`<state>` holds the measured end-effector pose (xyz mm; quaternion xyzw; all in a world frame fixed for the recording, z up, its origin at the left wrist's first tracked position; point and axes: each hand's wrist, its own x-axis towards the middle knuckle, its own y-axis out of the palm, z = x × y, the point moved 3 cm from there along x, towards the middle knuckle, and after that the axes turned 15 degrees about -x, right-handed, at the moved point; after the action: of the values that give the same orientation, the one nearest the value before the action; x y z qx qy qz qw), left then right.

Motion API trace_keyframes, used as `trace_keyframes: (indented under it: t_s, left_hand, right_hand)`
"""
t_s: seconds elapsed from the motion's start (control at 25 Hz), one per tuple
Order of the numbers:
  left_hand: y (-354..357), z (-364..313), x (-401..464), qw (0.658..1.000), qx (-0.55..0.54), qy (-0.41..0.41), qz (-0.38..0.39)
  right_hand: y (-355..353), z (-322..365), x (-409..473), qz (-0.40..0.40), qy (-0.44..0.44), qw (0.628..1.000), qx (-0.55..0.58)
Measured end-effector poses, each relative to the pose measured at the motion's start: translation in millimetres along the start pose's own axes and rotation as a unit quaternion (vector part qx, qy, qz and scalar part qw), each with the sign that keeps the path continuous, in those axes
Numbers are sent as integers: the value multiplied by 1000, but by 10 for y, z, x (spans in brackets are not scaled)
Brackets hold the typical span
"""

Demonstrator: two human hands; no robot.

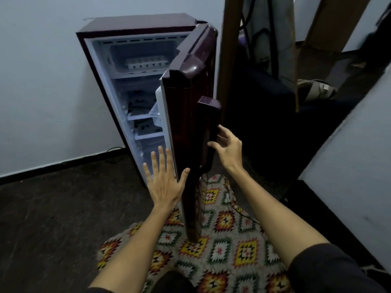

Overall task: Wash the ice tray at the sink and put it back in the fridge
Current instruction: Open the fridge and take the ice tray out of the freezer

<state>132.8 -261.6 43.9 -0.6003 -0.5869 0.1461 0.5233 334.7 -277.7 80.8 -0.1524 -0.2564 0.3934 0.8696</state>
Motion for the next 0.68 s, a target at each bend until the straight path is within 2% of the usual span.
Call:
trace_keyframes:
  t_s: [0.32,0.68]
  left_hand:
    - [193,-601,98,998,-20,54,24]
    - [290,-927,173,996,-24,73,35]
  right_hand:
    - [-848,-420,167,-29,44,998,-14]
    - [-1357,-766,339,-101,127,986,-27]
